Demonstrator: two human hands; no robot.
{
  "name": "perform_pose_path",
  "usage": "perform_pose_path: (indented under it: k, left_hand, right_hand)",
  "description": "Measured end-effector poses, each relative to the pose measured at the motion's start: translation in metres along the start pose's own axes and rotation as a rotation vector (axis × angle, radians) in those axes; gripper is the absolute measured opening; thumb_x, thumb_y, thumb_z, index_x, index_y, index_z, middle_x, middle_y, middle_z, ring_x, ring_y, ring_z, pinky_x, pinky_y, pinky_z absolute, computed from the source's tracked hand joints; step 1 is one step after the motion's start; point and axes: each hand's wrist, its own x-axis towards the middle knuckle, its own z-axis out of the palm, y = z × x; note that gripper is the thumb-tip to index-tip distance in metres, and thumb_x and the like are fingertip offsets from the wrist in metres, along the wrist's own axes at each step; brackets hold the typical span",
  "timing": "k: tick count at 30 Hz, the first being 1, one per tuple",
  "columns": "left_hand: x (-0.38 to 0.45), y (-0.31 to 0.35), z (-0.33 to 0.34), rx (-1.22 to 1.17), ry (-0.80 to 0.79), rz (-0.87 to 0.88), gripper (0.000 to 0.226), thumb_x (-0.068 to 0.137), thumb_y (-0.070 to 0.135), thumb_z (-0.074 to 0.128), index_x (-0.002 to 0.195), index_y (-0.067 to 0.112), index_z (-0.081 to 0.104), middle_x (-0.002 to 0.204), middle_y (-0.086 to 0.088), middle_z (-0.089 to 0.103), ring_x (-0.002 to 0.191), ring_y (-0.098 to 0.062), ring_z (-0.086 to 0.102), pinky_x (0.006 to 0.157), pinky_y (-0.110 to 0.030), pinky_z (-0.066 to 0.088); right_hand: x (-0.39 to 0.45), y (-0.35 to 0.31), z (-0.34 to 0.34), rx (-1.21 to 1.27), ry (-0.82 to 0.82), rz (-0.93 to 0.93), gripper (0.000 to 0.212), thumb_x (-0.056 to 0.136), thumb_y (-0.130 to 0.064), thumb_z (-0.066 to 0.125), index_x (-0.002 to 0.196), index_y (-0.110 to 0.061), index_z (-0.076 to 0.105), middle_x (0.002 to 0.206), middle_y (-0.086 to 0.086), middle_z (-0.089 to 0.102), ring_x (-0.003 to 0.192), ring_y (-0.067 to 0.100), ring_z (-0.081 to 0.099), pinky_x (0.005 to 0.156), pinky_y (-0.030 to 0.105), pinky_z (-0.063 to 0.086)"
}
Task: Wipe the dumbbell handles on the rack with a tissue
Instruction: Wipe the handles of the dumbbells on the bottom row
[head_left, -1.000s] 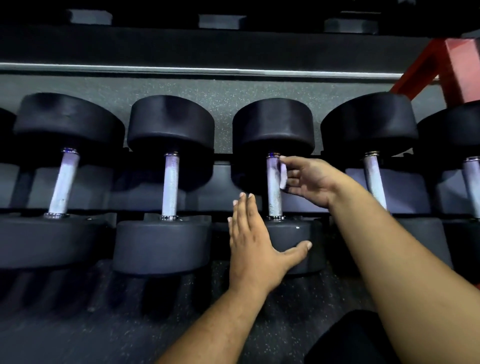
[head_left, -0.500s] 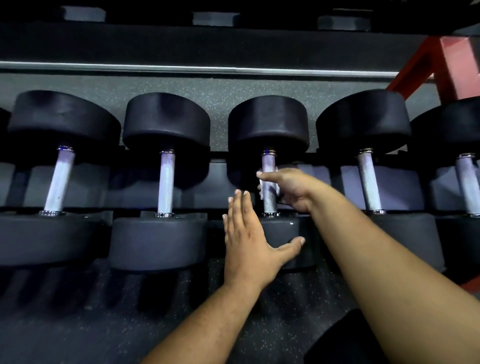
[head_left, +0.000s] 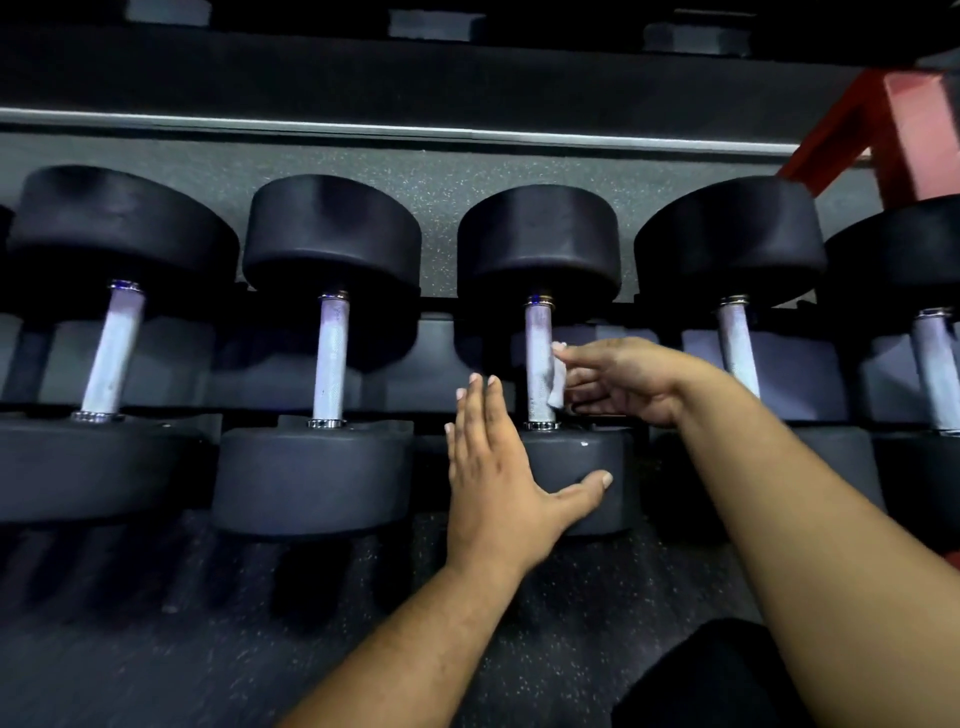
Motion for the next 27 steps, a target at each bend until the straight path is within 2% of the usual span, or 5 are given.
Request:
perform_pose_path:
  k: [5,11,15,21,27]
  left_hand:
    - [0.0,0.001,0.0,0.004,0.004,-0.008,0.133,0.063,0.089,0.048,0.161,0.012,-0.001,0.169,-0.001,-0.007,0.155,-0.013,-0.014,0.127,-0.039,-0.001]
    - [0.0,0.0,0.002,0.002,0.017,-0.006,0.134,0.063,0.089,0.048,0.161,0.01,0.0,0.17,-0.002,-0.004,0.155,-0.013,-0.014,0.127,-0.039,-0.001]
    - [-0.001,-0.002,0.003,-0.003,0.007,0.0,0.134,0.064,0.089,0.048,0.16,0.012,-0.005,0.17,-0.001,-0.007,0.154,-0.012,-0.017,0.127,-0.04,-0.002]
    - [-0.001,-0.003,0.003,-0.022,0.01,0.011,0.134,0.065,0.089,0.047,0.16,0.012,-0.007,0.169,0.002,-0.011,0.153,-0.01,-0.02,0.126,-0.038,-0.005]
    - [-0.001,-0.004,0.0,-0.055,-0.002,0.001,0.133,0.066,0.088,0.051,0.16,0.015,-0.008,0.169,0.005,-0.012,0.151,-0.006,-0.022,0.127,-0.038,-0.002]
  right_hand:
    - [0.01,0.012,0.016,-0.301,0.081,-0.006,0.028,0.088,-0.039,0.073,0.084,-0.013,0.065,0.077,0.009,0.063,0.065,0.017,0.052,0.063,0.031,0.037]
    - [0.008,0.014,0.006,-0.066,0.251,-0.295,0.018,0.1,-0.007,0.053,0.089,-0.01,0.067,0.084,0.013,0.063,0.065,0.013,0.054,0.065,0.028,0.043]
    - [0.003,0.018,0.017,-0.925,0.441,-0.544,0.02,0.098,-0.019,0.057,0.112,-0.014,0.072,0.099,0.01,0.074,0.091,0.024,0.068,0.081,0.041,0.051]
    - [-0.012,-0.004,0.002,-1.854,-0.154,-1.033,0.046,0.094,-0.025,0.037,0.132,-0.029,0.063,0.138,-0.009,0.061,0.139,0.018,0.045,0.115,0.045,0.026]
    - [0.015,-0.02,0.015,-2.211,-0.437,-0.731,0.057,0.097,-0.024,0.032,0.153,-0.035,0.035,0.16,-0.017,0.03,0.151,0.009,0.017,0.124,0.05,0.004]
